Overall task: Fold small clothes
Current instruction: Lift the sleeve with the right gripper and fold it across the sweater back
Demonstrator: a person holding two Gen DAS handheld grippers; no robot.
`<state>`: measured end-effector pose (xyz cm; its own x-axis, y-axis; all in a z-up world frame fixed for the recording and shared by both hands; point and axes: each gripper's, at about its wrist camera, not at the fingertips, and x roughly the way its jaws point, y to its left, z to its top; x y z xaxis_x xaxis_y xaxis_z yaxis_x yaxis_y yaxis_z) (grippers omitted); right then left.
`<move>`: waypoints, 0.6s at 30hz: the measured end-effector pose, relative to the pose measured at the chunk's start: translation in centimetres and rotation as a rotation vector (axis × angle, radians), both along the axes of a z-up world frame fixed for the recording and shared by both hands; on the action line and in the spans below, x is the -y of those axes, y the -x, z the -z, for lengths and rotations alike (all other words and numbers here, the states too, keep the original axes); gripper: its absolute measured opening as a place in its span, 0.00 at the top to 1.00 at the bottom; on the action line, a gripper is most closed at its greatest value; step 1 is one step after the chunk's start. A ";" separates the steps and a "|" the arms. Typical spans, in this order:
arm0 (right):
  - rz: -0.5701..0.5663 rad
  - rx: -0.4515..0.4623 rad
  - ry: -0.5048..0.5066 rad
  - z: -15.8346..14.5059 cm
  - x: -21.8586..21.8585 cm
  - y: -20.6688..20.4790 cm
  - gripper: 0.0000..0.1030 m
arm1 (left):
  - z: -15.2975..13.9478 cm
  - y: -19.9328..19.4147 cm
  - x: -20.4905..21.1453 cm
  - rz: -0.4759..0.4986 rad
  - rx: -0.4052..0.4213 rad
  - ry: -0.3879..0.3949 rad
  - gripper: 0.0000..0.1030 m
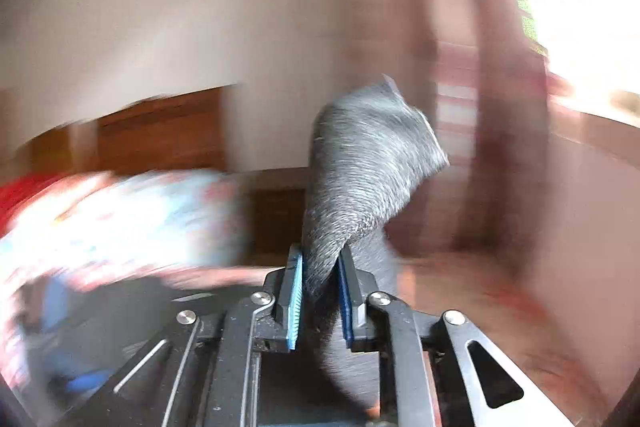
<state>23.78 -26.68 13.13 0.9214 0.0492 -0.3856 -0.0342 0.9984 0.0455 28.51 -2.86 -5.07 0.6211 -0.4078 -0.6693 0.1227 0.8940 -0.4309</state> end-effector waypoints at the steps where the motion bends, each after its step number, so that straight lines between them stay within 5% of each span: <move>1: -0.156 -0.040 0.002 0.2 -2.3 -0.3 0.23 | 0.3 0.2 -1.6 -0.009 -0.002 0.115 0.16; 2: -0.233 -0.071 0.019 0.5 -3.8 -0.3 0.00 | 0.8 0.4 -3.3 -0.022 -0.006 0.229 0.21; 3: -0.265 -0.077 0.045 1.0 -4.9 0.2 0.00 | 1.2 0.6 -4.8 -0.031 -0.010 0.303 0.26; 4: -0.265 -0.068 0.054 1.4 -5.0 0.9 0.00 | 1.4 0.7 -5.3 -0.031 -0.016 0.314 0.34; 6: -0.249 -0.086 0.039 2.3 -3.9 1.7 0.00 | 1.6 1.0 -5.6 -0.019 -0.016 0.329 0.35; 11: -0.128 -0.234 -0.147 6.0 2.0 4.1 0.00 | 1.7 0.9 -5.0 -0.011 -0.027 0.309 0.35; 15: -0.109 -0.300 -0.149 8.8 3.2 6.3 0.00 | 1.2 0.0 -5.6 -0.068 -0.066 0.327 0.35; 18: -0.100 -0.338 -0.141 10.6 2.9 6.9 0.00 | 0.3 -1.4 -5.3 -0.125 -0.098 0.230 0.35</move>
